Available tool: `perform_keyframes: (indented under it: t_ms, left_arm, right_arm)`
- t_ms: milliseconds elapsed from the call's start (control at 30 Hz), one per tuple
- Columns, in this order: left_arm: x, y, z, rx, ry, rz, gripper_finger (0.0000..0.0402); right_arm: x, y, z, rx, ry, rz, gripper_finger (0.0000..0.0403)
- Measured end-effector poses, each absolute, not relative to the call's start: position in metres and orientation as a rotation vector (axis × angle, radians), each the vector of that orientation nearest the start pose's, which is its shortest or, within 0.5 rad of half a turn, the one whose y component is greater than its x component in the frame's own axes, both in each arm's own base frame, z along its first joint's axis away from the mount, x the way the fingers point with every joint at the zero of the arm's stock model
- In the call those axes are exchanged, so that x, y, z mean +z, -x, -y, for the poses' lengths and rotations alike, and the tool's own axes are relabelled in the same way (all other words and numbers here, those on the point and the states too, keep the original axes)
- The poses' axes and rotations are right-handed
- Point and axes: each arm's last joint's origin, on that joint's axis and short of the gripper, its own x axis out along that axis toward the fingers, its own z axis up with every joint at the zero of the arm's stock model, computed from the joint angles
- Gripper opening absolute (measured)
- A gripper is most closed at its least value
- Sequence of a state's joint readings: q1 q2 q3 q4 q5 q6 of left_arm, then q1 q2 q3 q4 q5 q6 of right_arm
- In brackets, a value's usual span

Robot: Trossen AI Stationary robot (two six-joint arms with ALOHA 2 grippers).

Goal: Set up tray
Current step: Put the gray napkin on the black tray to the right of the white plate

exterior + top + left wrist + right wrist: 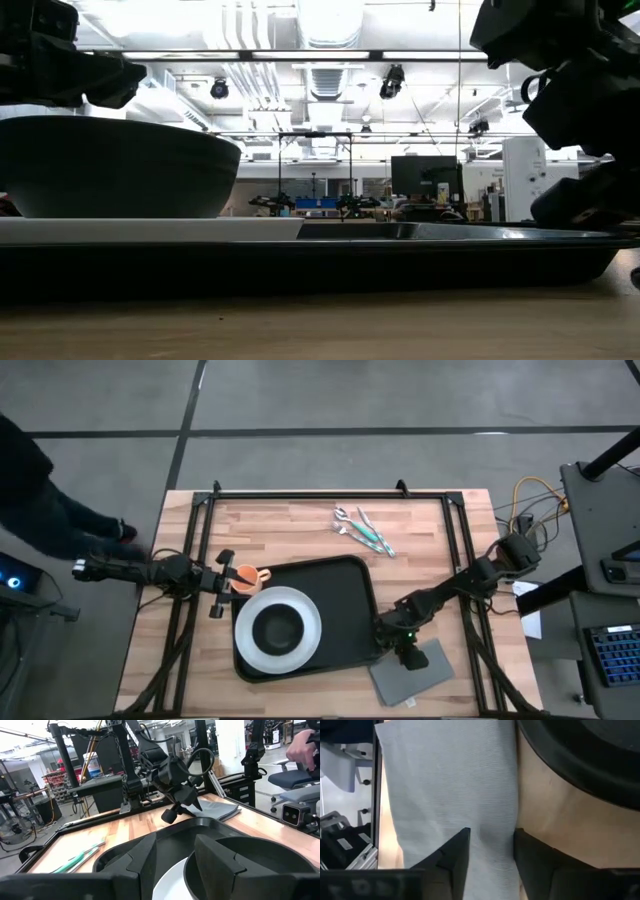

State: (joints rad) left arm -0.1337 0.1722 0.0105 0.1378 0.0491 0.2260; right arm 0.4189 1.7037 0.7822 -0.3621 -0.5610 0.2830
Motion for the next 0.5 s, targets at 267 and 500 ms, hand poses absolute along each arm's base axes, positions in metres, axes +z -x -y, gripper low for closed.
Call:
perform_keyframes:
  t_ms: [267, 500]
  left_arm:
    - [0.1662, -0.1068, 0.0158, -0.185, -0.227, -0.003, 0.0116]
    - [0.1662, -0.1068, 0.0159, -0.185, -0.226, -0.003, 0.0116]
  right_arm:
    - [0.1156, -0.2432, -0.1258, 0.652, -0.291, -1.467, 0.0026]
    - [0.1153, -0.2403, -0.1263, 0.736, -0.291, -1.477, 0.0009]
